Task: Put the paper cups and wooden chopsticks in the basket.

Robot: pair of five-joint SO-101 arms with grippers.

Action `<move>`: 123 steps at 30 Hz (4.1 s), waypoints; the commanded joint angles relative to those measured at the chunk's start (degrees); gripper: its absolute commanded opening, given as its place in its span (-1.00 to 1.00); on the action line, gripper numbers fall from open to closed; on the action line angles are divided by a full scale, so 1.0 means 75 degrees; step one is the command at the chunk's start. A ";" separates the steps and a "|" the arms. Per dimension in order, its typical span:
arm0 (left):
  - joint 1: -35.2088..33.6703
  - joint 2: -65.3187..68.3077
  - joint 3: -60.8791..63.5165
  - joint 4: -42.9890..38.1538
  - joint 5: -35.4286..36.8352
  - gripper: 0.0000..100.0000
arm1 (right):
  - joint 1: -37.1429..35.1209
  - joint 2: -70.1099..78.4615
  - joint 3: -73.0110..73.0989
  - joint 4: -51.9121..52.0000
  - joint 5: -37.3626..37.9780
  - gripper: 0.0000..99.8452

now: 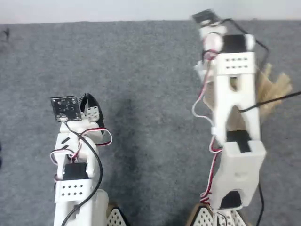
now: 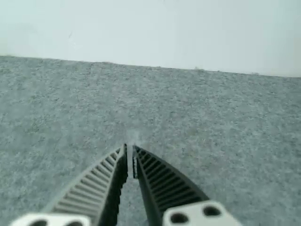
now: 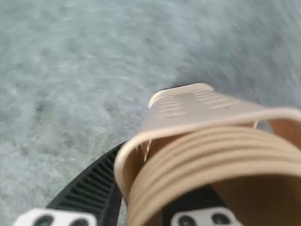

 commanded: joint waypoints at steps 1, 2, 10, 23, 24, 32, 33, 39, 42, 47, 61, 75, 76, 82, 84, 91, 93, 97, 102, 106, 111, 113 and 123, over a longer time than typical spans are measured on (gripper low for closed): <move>0.0223 -0.0094 0.0064 -0.0305 -0.0363 -0.97 | -0.1190 -0.0791 0.0070 0.0252 0.0328 -0.98; 0.0234 -0.0105 0.0088 -0.0387 -0.0399 -0.97 | -0.1483 -0.1084 0.0070 0.0252 0.0340 -0.98; -0.0176 -0.0129 0.0100 -0.0504 -0.0305 -0.97 | -0.3288 -0.2385 0.0645 0.0252 0.0879 -0.98; -0.0961 -0.0082 0.0111 -0.0797 0.0410 -0.97 | -0.4976 -0.3487 0.3915 -0.0358 0.2016 -0.98; -0.0949 -0.0082 0.0111 -0.0797 0.0410 -0.97 | -0.5011 -0.3593 0.3962 -0.0475 0.1922 -0.98; -0.0926 -0.0082 0.0111 -0.0797 0.0399 -0.97 | -0.4460 -0.3675 0.3985 -0.0709 0.1770 -0.97; -0.0926 -0.0082 0.0111 -0.0797 0.0399 -0.97 | -0.4355 -0.3710 0.3985 -0.0733 0.1770 -0.94; -0.0926 -0.0082 0.0170 -0.0832 0.0399 -0.97 | -0.4073 -0.3722 0.3622 -0.0721 0.1735 -0.45; -0.0867 -0.0082 0.0182 -0.0821 0.0387 -0.97 | -0.4085 -0.3722 0.3048 -0.0697 0.1770 -0.46; -0.0645 -0.0082 0.0193 -0.0785 0.0152 -0.97 | -0.4073 -0.3722 0.1688 -0.0252 0.1758 -0.48; -0.0621 -0.0082 0.0240 -0.0832 0.0117 -0.97 | -0.2819 -0.5785 -0.2004 0.0275 0.0270 -0.50; -0.0492 -0.0082 0.0264 -0.0832 0.0070 -0.97 | 0.0733 -1.0930 0.4372 -0.0568 -0.0785 -0.84; -0.0481 -0.0082 0.0264 -0.0832 -0.0023 -0.97 | 0.1002 -1.1352 0.4888 -0.0897 -0.0785 -0.84; -0.0023 -0.0129 0.0252 -0.0797 -0.1114 -0.97 | 0.2186 -1.4013 0.8006 -0.3159 -0.0762 -0.84; 0.0152 -0.0129 0.0217 -0.0844 -0.1594 -0.96 | 0.2315 -1.4623 0.8779 -0.3487 -0.0762 -0.84; -0.0985 -0.0141 0.0193 -0.0399 -0.2251 -0.67 | 0.2315 -1.4552 0.9213 -0.3393 -0.0821 -0.84; -0.1524 -0.0223 -0.0053 -0.0352 -0.2262 -0.63 | 0.2315 -1.4459 0.9237 -0.3452 -0.0821 -0.84; -0.1852 -0.0867 -0.0826 -0.0352 -0.1840 -0.63 | 0.2315 -1.4588 0.9647 -0.4015 -0.0832 -0.84; -0.1700 -0.2637 -0.0967 -0.0340 -0.1793 -0.63 | 0.2315 -1.5010 1.0338 -0.4706 -0.1958 -0.82; -0.1078 -0.4782 -0.0358 -0.0047 -0.1782 -0.63 | 0.2256 -1.5678 1.0772 -0.4741 -0.2872 -0.66; -0.0211 -0.4536 -0.0615 0.0047 -0.1770 -0.63 | 0.1166 -1.7061 1.1089 -0.4788 -0.3575 -0.59; -0.0141 -0.4724 -0.0604 0.0082 -0.1594 -0.63 | 0.0545 -1.7436 1.1112 -0.4847 -0.3786 -0.59; -0.0539 -0.4759 -0.0545 0.3024 0.0938 -0.67 | -0.0944 -1.7319 1.2566 -0.4636 -0.2778 -0.59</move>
